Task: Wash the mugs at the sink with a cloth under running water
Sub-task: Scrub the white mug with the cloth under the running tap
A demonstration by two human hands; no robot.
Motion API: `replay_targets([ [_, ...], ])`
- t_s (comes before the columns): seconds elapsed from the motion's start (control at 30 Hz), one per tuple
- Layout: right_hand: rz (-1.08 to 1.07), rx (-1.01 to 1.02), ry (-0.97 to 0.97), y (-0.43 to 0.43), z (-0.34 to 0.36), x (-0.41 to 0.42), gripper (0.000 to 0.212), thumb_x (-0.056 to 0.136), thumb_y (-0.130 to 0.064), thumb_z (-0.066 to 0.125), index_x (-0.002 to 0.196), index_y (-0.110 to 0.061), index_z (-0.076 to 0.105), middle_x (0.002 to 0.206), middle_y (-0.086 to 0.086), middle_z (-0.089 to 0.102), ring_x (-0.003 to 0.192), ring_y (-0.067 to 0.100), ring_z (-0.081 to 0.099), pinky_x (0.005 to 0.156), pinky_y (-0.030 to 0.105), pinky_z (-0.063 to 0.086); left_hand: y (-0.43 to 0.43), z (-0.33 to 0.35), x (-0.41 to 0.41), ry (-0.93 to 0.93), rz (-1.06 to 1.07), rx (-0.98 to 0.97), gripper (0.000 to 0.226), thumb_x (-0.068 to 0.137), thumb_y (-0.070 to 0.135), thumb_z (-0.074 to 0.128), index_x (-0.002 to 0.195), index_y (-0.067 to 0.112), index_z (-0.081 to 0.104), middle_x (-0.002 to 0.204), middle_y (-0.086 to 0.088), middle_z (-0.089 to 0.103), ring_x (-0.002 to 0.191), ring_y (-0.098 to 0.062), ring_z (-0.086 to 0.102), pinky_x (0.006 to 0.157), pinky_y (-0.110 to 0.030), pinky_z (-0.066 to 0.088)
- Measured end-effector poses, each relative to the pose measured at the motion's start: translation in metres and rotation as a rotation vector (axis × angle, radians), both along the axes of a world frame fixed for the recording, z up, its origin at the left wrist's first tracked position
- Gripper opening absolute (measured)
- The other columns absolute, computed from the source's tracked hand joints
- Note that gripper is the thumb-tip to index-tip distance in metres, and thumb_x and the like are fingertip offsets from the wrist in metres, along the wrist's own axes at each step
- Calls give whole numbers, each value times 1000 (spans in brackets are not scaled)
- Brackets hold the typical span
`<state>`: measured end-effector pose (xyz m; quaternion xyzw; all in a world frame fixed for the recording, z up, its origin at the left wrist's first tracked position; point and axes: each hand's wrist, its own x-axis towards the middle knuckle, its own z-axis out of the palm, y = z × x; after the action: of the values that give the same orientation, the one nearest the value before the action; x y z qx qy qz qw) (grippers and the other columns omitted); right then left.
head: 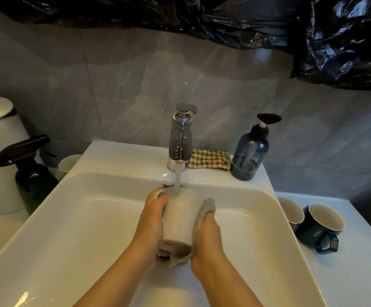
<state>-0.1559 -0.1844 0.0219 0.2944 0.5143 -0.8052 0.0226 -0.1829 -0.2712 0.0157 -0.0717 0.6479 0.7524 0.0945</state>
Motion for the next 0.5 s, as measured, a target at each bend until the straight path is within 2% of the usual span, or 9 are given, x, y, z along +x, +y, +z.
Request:
replay_targets([
  [0.03,25,174,43,-8,-3,2,36,94,-42,42,122,-21,51,114,11,61,98,29,59,88,43,49,0,-2,-1,-23,37,20,24,93,38,40,102,25,59,103,-14,65,93,-27,62,81,-41,50],
  [0.1,84,468,133,-16,-15,1,65,82,-47,53,140,-36,26,125,3,53,105,21,57,93,41,50,-1,-3,-1,-21,8,-1,23,97,32,35,104,24,56,102,-14,67,94,-27,63,82,-40,50],
  [0.13,93,475,162,-17,-14,-1,72,79,-51,57,141,-38,23,127,2,53,107,21,57,92,42,51,-2,-3,-1,-12,-23,1,24,98,29,34,105,20,55,102,-13,67,95,-26,64,79,-37,50],
  [0.23,-4,109,63,-1,-6,-7,45,90,-55,45,123,-25,52,107,10,66,98,28,64,87,48,53,-4,1,1,8,-50,71,25,98,21,35,107,13,57,102,-14,64,91,-24,60,73,-32,47],
  [0.3,-16,-120,-49,9,-2,-8,48,91,-61,36,99,-22,62,93,12,69,94,33,64,89,51,50,-5,1,4,-55,-74,150,28,96,27,38,110,14,58,96,-9,62,82,-20,58,66,-31,45],
  [0.33,-15,-130,-68,8,-1,-7,48,92,-60,35,99,-22,63,96,13,68,97,33,62,92,51,48,-5,-2,3,-99,-75,191,30,94,34,41,108,15,61,90,-8,64,78,-21,60,65,-31,46],
  [0.4,59,97,-17,-4,-10,-5,44,92,-52,42,127,-25,50,117,10,61,103,30,60,93,49,49,-6,-4,1,-171,-52,251,34,91,44,44,103,20,65,84,-7,70,74,-23,66,64,-31,49],
  [0.43,90,271,15,-10,-15,-4,55,89,-50,48,139,-32,35,127,5,54,107,27,58,93,46,50,-6,-6,-1,-160,-47,229,36,91,46,43,105,22,66,90,-5,72,78,-21,68,66,-31,51],
  [0.5,59,431,108,-14,-21,-3,69,80,-53,61,138,-41,26,130,1,49,106,22,58,91,42,52,-5,-9,-5,-105,-35,192,34,94,45,39,110,29,65,104,-2,72,89,-17,68,72,-32,51],
])
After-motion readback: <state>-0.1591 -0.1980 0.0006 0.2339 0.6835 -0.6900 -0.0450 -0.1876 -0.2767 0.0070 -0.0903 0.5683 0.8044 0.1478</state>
